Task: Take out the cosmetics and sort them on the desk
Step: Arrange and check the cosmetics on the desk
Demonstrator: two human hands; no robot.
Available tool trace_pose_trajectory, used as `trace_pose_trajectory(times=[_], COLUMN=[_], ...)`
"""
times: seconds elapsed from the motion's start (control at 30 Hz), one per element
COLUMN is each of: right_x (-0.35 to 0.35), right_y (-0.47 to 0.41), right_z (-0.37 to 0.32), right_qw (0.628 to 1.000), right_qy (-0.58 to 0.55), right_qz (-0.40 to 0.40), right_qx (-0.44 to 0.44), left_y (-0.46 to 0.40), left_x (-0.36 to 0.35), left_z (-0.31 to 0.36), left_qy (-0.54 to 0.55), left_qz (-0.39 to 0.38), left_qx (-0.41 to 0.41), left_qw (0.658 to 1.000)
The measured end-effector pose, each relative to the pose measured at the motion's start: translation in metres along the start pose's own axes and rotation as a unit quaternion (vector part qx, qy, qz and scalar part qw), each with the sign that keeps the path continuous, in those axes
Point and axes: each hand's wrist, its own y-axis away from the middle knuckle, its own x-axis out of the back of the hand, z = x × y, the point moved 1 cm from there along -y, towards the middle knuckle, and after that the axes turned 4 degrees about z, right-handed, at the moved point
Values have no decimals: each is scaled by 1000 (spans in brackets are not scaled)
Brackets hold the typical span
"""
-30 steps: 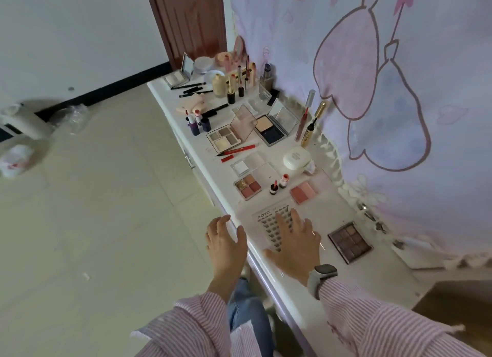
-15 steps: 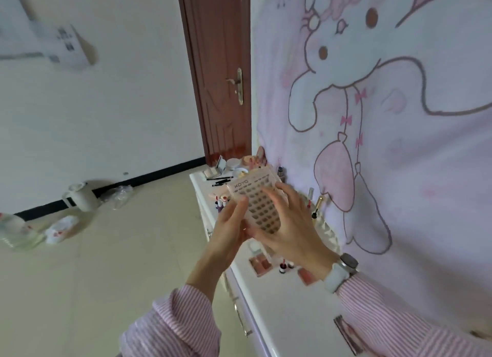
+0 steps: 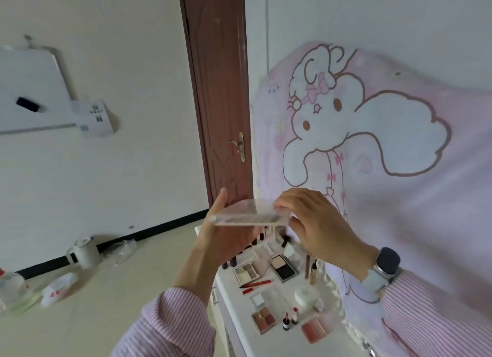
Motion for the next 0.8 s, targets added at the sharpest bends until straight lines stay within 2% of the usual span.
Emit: trace_pose_trajectory(times=[0.1, 0.17, 0.23, 0.37, 0.5, 0.67, 0.8], right_x=[5, 2, -2, -8, -15, -17, -15], right_y=[-11, -14, -13, -11, 1, 7, 6], right_z=[-9, -15, -20, -24, -23, -26, -22], right_qw=[997, 994, 989, 973, 959, 943, 935], right_qy=[-11, -39, -79, -185, -216, -249, -271], right_qz=[41, 44, 33, -25, -88, -99, -109], right_qx=[-66, -89, -118, -134, -163, -195, -203], left_y=[6, 10, 10, 8, 4, 8, 9], left_x=[-19, -28, -33, -30, -28, -33, -30], left_z=[-2, -8, -16, -24, -30, -33, -28], left_qy=[30, -33, -70, -23, 4, 38, 63], left_qz=[-2, 0, 16, 35, 20, -15, -55], left_qx=[-70, -120, -136, -108, -57, -36, 11], left_qw=[997, 992, 988, 993, 998, 998, 996])
